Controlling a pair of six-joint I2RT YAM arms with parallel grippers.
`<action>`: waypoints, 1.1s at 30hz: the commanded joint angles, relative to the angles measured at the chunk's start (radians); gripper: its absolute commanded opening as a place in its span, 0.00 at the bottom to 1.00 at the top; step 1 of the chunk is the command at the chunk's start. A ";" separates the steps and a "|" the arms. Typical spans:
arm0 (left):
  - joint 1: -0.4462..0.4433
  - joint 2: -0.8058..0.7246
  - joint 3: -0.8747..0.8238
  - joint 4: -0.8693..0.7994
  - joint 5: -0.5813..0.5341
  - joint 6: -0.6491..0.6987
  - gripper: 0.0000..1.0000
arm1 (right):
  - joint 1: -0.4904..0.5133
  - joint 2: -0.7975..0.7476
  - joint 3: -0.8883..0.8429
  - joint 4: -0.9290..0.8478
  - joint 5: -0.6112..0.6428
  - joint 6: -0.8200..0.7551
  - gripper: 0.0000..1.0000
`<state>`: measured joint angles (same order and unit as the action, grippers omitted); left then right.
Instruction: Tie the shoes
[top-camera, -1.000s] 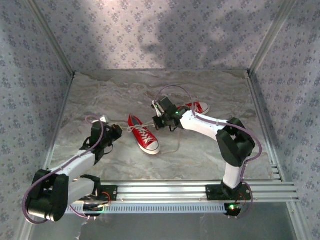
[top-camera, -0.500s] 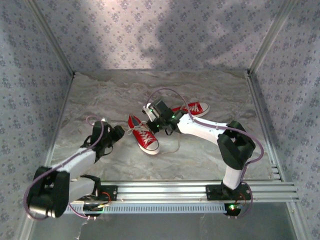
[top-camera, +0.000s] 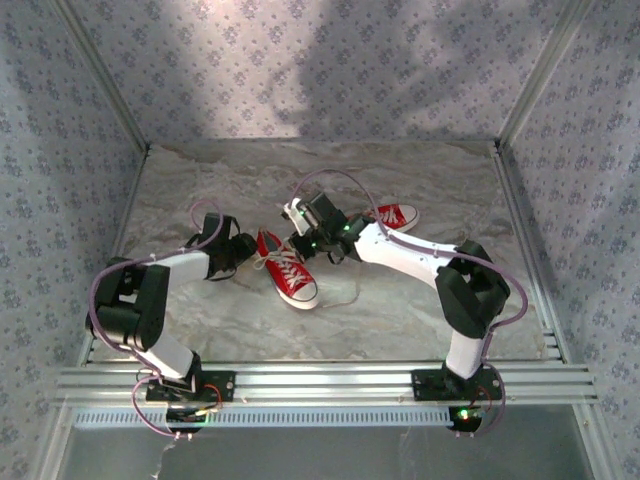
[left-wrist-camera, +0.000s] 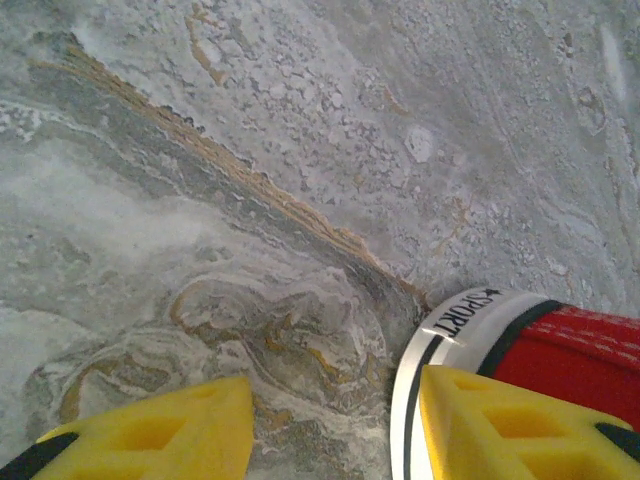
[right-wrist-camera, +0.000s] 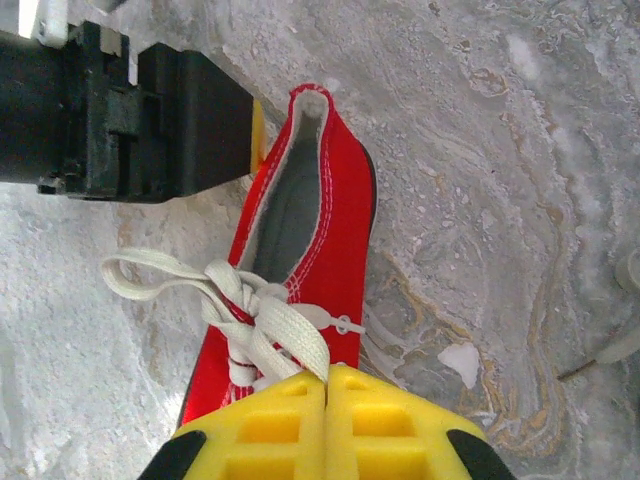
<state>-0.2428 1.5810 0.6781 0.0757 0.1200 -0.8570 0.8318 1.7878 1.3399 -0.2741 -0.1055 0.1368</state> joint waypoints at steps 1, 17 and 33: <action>0.003 0.088 0.056 0.101 0.071 0.034 0.50 | -0.024 0.017 0.046 0.047 -0.112 0.058 0.00; 0.026 0.241 0.186 0.218 0.358 0.102 0.54 | -0.028 0.180 0.199 0.128 -0.331 0.175 0.00; 0.011 0.346 0.296 0.193 0.455 0.132 0.55 | -0.026 0.161 0.259 -0.022 -0.189 0.069 0.37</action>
<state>-0.1558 1.8015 0.9253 -0.0769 0.4404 -0.7601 0.8055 2.0045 1.5654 -0.2356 -0.3363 0.2501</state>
